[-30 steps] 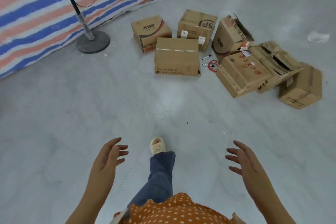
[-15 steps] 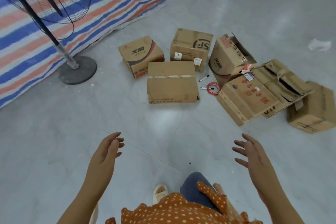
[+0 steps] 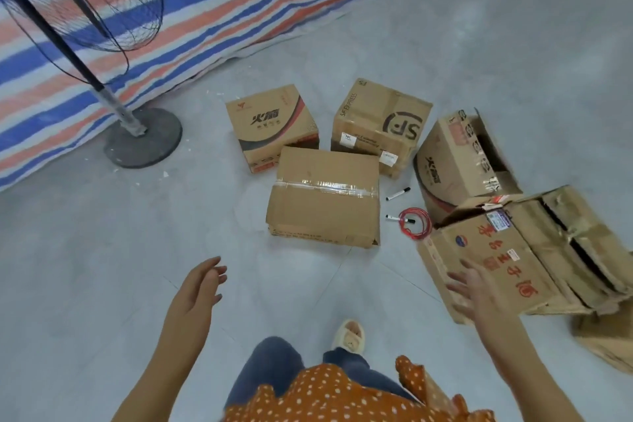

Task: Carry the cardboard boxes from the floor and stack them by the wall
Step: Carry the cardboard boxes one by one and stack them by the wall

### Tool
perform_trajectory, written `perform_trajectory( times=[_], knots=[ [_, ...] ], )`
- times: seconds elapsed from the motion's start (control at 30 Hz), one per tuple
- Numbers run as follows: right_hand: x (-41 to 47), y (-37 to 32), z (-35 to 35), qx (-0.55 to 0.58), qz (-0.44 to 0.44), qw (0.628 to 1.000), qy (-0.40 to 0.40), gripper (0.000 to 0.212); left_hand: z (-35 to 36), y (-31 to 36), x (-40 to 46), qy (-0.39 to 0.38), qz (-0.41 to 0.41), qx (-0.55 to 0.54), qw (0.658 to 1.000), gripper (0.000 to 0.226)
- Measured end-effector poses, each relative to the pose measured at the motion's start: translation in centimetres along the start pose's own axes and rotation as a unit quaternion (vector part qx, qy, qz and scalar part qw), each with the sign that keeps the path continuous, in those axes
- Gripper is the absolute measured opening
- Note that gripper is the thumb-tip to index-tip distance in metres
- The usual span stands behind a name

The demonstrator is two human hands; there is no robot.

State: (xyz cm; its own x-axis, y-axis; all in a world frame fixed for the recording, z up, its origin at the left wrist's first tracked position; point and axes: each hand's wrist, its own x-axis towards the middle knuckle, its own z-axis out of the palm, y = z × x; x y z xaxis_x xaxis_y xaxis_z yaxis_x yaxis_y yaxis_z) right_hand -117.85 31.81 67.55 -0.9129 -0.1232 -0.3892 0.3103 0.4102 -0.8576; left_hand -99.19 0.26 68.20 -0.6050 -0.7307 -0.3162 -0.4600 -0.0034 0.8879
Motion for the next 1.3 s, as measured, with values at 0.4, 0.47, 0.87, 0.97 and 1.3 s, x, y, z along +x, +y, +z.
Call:
perform_trajectory(
  times=[0.4, 0.47, 0.87, 0.97, 1.3],
  knots=[
    [18.9, -3.4, 5.3, -0.053, 0.047, 0.997, -0.021, 0.019, 6.5, 2.9, 19.8, -0.069, -0.081, 0.08, 0.991, 0.027],
    [22.0, -3.0, 6.7, -0.055, 0.076, 0.995, -0.023, 0.027, 7.3, 2.9, 23.8, -0.081, -0.098, 0.098, 0.987, 0.027],
    [44.1, 13.7, 16.8, -0.113, 0.258, 0.958, -0.062, 0.023, 19.6, -14.7, 46.2, -0.132, -0.272, 0.221, 0.927, 0.034],
    [49.1, 20.1, 19.7, -0.155, 0.286, 0.942, -0.082, 0.024, 23.0, -21.8, 50.1, -0.118, -0.298, 0.278, 0.905, 0.044],
    [58.0, 36.0, 25.1, -0.171, 0.325, 0.929, -0.053, 0.054, 28.9, -38.0, 57.1, -0.005, -0.345, 0.229, 0.91, 0.052]
  ],
)
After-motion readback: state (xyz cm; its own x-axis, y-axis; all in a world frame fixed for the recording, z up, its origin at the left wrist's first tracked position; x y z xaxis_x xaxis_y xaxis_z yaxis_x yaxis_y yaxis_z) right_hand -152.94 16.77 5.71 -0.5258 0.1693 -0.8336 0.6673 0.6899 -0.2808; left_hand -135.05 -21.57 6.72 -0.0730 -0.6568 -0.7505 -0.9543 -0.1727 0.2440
